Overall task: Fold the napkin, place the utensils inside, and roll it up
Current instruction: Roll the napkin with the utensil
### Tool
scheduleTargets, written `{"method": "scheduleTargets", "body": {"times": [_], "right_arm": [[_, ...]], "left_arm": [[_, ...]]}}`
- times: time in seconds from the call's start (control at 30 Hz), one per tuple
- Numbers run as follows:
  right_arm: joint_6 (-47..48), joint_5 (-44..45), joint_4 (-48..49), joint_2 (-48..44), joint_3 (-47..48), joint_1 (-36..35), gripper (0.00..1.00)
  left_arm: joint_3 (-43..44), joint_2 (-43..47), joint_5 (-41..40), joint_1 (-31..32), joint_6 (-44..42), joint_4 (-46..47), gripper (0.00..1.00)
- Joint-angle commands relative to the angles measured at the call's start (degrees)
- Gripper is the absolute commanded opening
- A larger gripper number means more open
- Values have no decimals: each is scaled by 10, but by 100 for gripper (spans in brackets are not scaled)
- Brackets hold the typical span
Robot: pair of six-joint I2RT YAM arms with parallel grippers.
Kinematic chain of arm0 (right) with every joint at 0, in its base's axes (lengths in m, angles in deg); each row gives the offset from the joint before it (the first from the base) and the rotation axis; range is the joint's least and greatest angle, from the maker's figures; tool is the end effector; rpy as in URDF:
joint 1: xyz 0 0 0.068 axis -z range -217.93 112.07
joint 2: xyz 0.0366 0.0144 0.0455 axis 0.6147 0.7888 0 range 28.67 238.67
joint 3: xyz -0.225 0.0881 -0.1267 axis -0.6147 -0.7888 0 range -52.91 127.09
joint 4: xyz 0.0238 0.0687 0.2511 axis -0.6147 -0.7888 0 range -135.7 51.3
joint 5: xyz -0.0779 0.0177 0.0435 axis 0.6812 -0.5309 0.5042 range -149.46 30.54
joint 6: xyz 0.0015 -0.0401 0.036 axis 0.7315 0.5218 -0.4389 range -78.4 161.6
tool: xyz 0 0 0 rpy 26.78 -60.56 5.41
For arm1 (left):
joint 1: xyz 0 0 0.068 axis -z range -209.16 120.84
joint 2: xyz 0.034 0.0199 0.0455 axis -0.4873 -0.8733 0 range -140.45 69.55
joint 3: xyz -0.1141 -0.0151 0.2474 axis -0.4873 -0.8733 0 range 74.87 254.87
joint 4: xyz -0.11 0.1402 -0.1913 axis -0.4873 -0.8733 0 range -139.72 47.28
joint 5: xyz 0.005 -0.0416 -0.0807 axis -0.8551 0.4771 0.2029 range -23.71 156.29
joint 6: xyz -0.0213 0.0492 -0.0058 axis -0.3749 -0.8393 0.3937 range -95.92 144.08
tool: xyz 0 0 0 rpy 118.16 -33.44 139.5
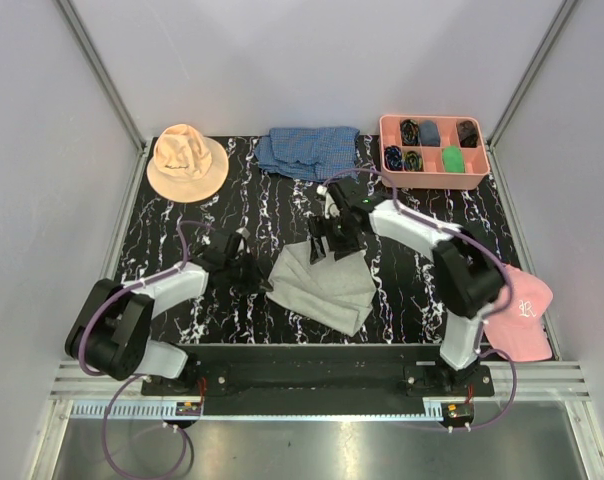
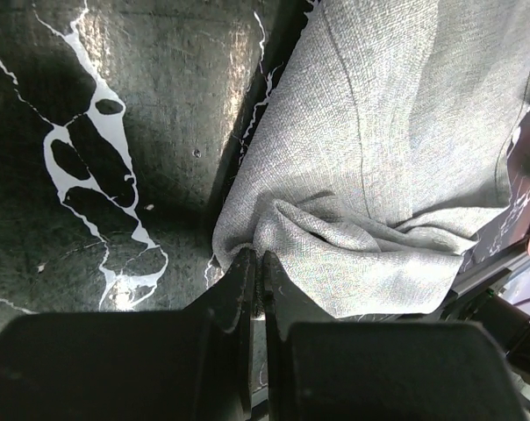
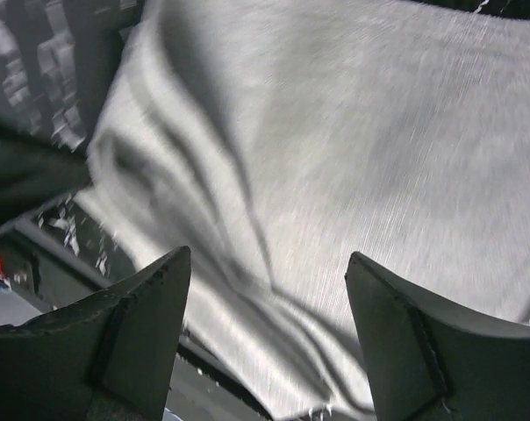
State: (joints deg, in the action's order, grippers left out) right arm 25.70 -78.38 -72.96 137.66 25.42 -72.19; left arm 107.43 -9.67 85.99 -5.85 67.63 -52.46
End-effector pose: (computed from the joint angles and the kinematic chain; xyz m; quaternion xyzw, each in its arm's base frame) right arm 0.3183 0.2307 0.1923 -0.1888 0.9448 0.2361 0.1260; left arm 0.2174 -0.1066 0.1463 -0.1171 0.9372 -0.2936 0.1474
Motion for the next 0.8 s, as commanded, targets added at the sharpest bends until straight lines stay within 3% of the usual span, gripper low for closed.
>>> {"method": "scheduleTargets", "body": {"times": [0.0,0.2,0.5,0.77], "right_arm": [[47,12,16,-142,-60,-50,80],[62,61,46,-159,-132,-147,78],[96,65,59,-112,-125,-189,66],[92,84,57,-60,-102,-229,63]], "left_arm": [[46,6,-24,2,-13,-28,0],[66,-20,-6,3,-22,-34,0],[85,-51,-8,2,-38,-53,0],[95,-53,-4,2,-40,-54,0]]}}
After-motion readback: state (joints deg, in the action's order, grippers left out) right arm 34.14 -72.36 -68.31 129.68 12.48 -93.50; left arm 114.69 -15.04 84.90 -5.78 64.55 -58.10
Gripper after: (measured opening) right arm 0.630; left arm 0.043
